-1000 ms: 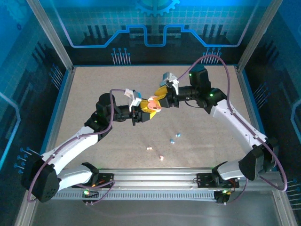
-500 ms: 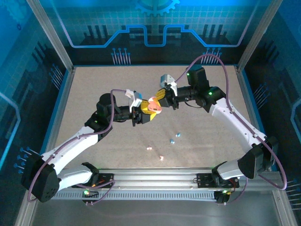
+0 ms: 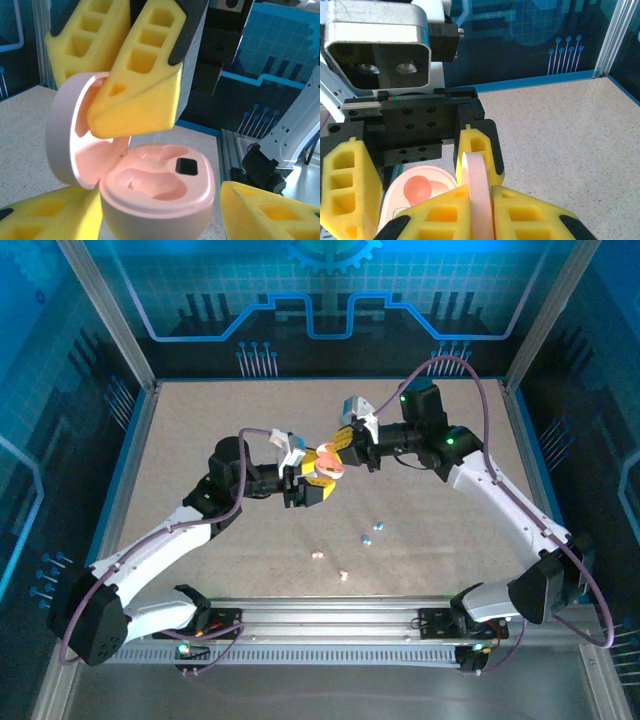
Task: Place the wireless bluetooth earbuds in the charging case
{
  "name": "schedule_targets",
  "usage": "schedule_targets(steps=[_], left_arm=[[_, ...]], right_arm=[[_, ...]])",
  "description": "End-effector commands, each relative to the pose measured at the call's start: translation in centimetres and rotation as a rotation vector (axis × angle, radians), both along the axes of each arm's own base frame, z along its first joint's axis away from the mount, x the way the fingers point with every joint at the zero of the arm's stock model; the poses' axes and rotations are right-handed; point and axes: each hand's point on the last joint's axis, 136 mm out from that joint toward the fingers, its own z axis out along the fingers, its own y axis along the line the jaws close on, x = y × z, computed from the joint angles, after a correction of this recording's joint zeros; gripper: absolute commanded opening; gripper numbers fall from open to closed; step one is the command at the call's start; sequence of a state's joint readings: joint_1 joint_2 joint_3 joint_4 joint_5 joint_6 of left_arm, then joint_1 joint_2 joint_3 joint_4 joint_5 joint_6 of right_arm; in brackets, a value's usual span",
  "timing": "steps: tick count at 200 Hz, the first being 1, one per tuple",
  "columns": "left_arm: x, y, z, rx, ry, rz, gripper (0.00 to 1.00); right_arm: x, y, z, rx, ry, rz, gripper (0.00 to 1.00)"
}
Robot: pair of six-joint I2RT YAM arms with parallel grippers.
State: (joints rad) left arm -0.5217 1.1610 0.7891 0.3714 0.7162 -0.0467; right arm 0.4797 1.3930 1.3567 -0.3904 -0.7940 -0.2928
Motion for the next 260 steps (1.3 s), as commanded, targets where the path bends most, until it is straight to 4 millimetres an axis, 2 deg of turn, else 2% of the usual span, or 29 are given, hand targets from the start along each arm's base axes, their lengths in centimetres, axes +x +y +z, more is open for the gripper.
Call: schedule_targets(steps=[1,57,103,124,143,171,241,260], left_arm=[[-0.22,-0.45,1.87,-0.030,-0.041,-0.024,0.63],[-0.02,-0.59,1.33,-0.016,-0.029,-0.021,0.53],[0.00,-0.47,1.59,-0.018,-0.043,-0.011,0.38],[0.05,-0.45,1.52,-0.019,-0.040,-0.008,0.38],[0.02,-0.48,1.54,-0.023,-0.035,-0.010,0.49],[0.00,-0.56,1.79,-0.035,-0.032,-0.016,0.51],[-0.12,-0.55,1.45,-0.023,-0.030,-0.020,0.39],[-0.06,-0.47,0.99,-0.012,-0.036,-0.013,0.37]], right_arm=[[-0.86,0.25,0.58,0.009,-0.029,0.013,0.15],[-0.90,0.29,0.76,0.015,-0.036,0.013,0.16],[-1.12,0.30,0.68,0.013,-0.041,0.023,0.18],[-1.18,0.25,0.67,0.012,-0.044,0.023,0.18],[-1.18,0.22,0.62,0.010,-0.048,0.023,0.18],[-1.19,0.21,0.67,0.011,-0.055,0.022,0.18],[-1.27,0.20,0.87,0.018,-0.058,0.022,0.19],[-1.10,0.18,0.92,0.015,-0.052,0.011,0.23]])
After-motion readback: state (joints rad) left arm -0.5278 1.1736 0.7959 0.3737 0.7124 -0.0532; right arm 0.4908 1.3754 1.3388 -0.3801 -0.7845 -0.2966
